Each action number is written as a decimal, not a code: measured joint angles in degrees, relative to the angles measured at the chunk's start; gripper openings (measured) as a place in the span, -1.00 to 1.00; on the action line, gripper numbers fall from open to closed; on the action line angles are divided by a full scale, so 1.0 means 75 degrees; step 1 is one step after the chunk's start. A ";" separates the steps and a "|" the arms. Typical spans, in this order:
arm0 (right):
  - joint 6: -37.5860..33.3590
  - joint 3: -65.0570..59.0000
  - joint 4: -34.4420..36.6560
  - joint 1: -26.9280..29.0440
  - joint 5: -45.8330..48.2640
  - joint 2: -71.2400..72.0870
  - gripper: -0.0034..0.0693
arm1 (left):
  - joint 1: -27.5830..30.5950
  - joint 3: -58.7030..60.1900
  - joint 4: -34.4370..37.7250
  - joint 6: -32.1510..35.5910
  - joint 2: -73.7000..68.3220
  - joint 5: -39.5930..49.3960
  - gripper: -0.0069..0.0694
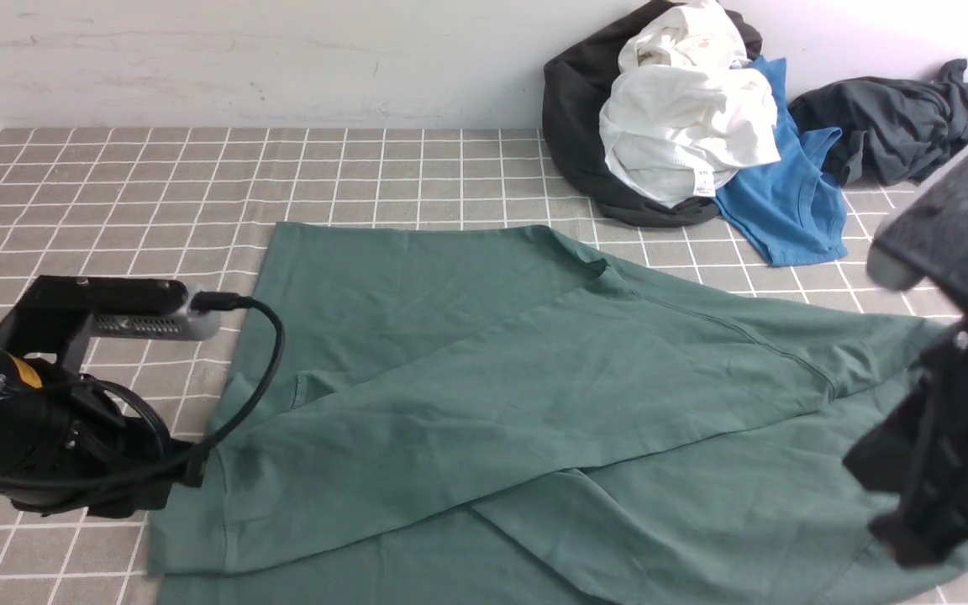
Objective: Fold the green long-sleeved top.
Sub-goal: Use the left arm to drag and drop the cuff onto the cuff closest to the left arm, then use both arms simultaneously to clamp the lower edge of the clothing fabric
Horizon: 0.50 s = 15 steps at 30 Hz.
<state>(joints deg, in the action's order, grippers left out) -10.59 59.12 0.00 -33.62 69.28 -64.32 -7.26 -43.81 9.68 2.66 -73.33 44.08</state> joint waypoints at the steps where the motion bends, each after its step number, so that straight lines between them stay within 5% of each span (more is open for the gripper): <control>1: -0.0005 0.0000 0.0000 -0.0210 0.0187 0.0000 -0.93 | 0.0000 -0.0080 0.0007 0.0326 -0.0003 0.0297 -0.03; 6: -0.0005 -0.0025 0.0063 -0.0706 0.0255 0.0029 -0.89 | -0.0609 -0.0265 0.0039 0.1604 0.0043 0.1501 0.39; 15: -0.0005 -0.0234 0.0256 -0.0823 0.0291 0.0073 -0.86 | -0.3598 0.0781 -0.1291 0.3963 -0.0604 0.1496 0.44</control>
<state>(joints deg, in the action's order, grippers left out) -10.63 57.36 1.92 -39.79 71.46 -63.78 -34.25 -37.95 0.00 32.38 -77.86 55.31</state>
